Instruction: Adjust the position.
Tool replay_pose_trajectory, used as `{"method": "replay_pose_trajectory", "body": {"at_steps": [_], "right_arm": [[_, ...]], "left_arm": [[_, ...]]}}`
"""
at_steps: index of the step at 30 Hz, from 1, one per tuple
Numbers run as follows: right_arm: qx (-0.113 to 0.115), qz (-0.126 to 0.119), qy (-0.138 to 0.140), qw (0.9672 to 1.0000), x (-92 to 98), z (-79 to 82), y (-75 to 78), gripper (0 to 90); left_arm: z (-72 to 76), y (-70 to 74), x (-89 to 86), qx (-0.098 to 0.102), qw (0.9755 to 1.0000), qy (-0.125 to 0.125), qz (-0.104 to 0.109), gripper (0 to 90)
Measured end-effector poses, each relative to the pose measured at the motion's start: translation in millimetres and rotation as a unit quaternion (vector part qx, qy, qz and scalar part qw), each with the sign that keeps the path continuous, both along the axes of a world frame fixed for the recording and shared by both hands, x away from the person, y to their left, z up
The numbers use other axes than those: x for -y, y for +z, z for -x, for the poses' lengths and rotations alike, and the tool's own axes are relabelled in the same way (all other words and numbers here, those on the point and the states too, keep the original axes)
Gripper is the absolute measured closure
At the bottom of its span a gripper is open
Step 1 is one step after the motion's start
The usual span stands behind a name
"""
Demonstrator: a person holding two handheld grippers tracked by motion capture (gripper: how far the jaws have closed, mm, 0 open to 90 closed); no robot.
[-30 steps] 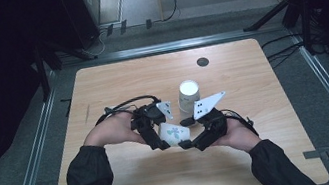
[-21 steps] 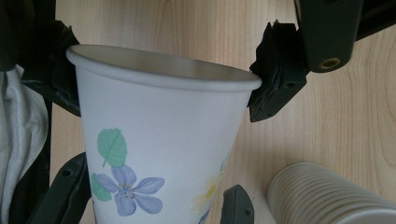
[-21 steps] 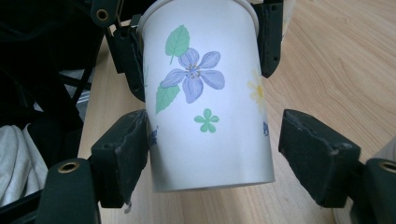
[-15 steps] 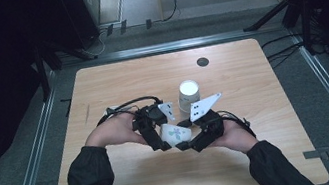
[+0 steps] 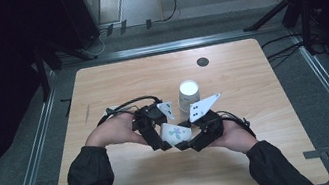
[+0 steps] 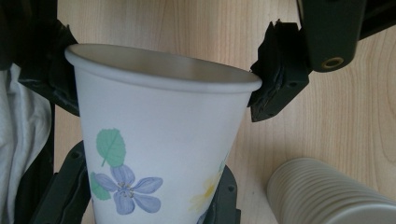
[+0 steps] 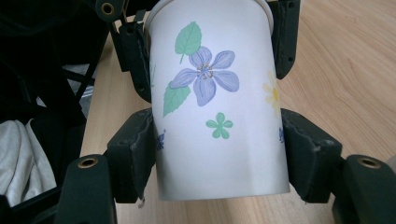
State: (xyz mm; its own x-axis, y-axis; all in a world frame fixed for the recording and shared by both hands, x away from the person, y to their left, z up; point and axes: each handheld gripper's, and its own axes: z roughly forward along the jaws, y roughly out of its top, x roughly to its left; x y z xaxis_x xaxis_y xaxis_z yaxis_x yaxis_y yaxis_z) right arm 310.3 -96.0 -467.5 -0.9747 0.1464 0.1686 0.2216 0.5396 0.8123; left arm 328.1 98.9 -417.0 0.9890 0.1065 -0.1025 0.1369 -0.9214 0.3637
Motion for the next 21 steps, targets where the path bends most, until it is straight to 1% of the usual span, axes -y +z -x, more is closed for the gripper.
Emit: {"method": "replay_pose_trajectory", "body": {"at_steps": [3,5,6,7,9,10,11,13,16,17,18,19,21], "right_arm": [[0.003,-0.003,-0.002,1.0,2.5,-0.4,1.6,32.8],[0.004,-0.006,-0.004,1.0,4.8,-0.9,3.0,32.8],[0.008,-0.007,-0.006,0.9999,6.2,-1.4,3.6,32.8],[0.004,-0.008,-0.009,0.9999,8.0,-1.3,4.7,32.7],[0.009,-0.013,-0.012,0.9998,10.6,-2.1,6.2,32.8],[0.006,-0.014,-0.012,0.9998,11.6,-1.9,6.9,32.8],[0.01,-0.018,-0.012,0.9997,12.6,-2.4,7.6,32.7],[0.008,-0.021,-0.014,0.9997,15.1,-2.4,9.4,32.8],[0.007,-0.025,-0.017,0.9995,17.4,-2.7,10.8,32.8],[0.007,-0.027,-0.017,0.9995,18.1,-2.8,11.3,32.7],[0.006,-0.028,-0.017,0.9994,18.8,-2.5,11.9,32.7],[0.006,-0.031,-0.018,0.9993,19.6,-2.6,12.5,32.7],[0.006,-0.036,-0.02,0.9991,21.5,-2.5,14.0,32.7]], "left_arm": [[-1.6,1.8,-2.6,-0.007,0.9999,0.005,0.012,16.7],[-1.3,2.5,-4.4,-0.006,0.9997,0.013,0.021,13.4],[-1.7,3.2,-6.1,-0.007,0.9994,0.017,0.028,12.9],[-2.1,3.8,-8.1,-0.008,0.999,0.022,0.037,12.7],[-2.5,5.0,-10.8,-0.009,0.9985,0.025,0.047,12.7],[-2.4,5.4,-12.6,-0.006,0.998,0.027,0.056,12.8],[-2.3,6.0,-14.3,-0.005,0.9976,0.029,0.063,12.9],[-2.3,7.2,-18.0,0.004,0.9968,0.032,0.073,12.8],[-1.5,7.7,-23.4,0.003,0.9947,0.041,0.094,12.7],[-1.3,7.7,-24.8,-0.001,0.9944,0.043,0.097,12.5],[-0.8,7.3,-26.4,0.004,0.9937,0.045,0.102,12.2],[-0.5,6.8,-28.5,0.001,0.9929,0.051,0.107,11.8],[0.1,5.8,-32.0,0.003,0.9915,0.06,0.115,11.2]]}}
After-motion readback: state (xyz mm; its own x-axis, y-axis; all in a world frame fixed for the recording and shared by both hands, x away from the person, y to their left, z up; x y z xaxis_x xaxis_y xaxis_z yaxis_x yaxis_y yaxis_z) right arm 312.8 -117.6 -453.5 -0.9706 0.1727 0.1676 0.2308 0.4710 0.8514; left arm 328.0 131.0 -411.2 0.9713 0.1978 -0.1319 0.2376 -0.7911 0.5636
